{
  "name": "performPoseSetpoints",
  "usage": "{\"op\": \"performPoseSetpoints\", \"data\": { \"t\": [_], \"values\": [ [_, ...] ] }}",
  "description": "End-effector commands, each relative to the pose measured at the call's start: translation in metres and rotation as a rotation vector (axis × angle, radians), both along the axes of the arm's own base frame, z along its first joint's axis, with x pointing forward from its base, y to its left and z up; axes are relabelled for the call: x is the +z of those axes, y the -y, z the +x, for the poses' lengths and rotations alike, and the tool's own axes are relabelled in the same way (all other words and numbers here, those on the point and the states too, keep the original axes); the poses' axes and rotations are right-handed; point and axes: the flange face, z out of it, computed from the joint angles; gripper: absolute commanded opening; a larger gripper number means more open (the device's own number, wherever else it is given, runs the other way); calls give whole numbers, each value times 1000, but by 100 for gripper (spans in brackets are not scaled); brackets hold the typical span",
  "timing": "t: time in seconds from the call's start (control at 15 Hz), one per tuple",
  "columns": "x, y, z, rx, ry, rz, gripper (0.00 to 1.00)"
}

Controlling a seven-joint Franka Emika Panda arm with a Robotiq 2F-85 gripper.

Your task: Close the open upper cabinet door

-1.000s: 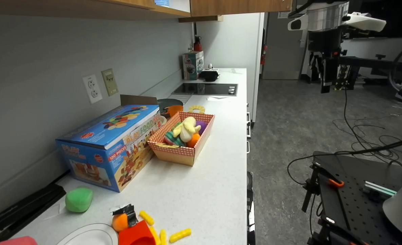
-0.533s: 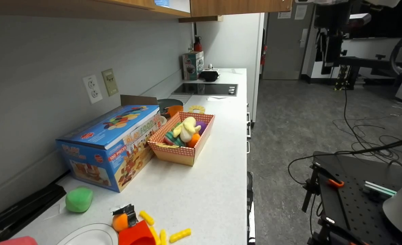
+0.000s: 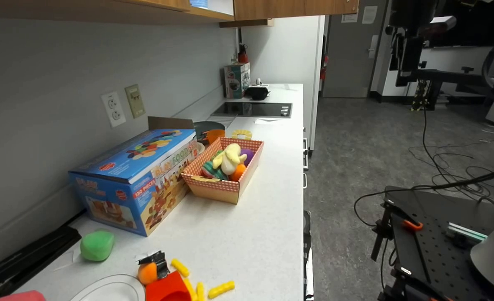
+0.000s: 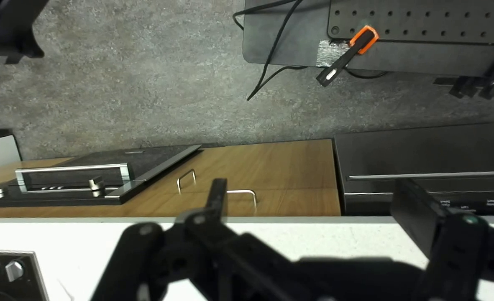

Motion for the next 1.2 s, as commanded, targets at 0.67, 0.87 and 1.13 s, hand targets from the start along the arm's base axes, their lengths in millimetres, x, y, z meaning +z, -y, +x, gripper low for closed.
{"op": "performPoseSetpoints", "data": {
  "t": [0.67,0.87,1.13],
  "values": [
    [77,106,-93,-367,205,-119,100],
    [78,105,-93,-376,211,-120,100],
    [103,107,-100,-394,298,-57,100]
  ]
}}
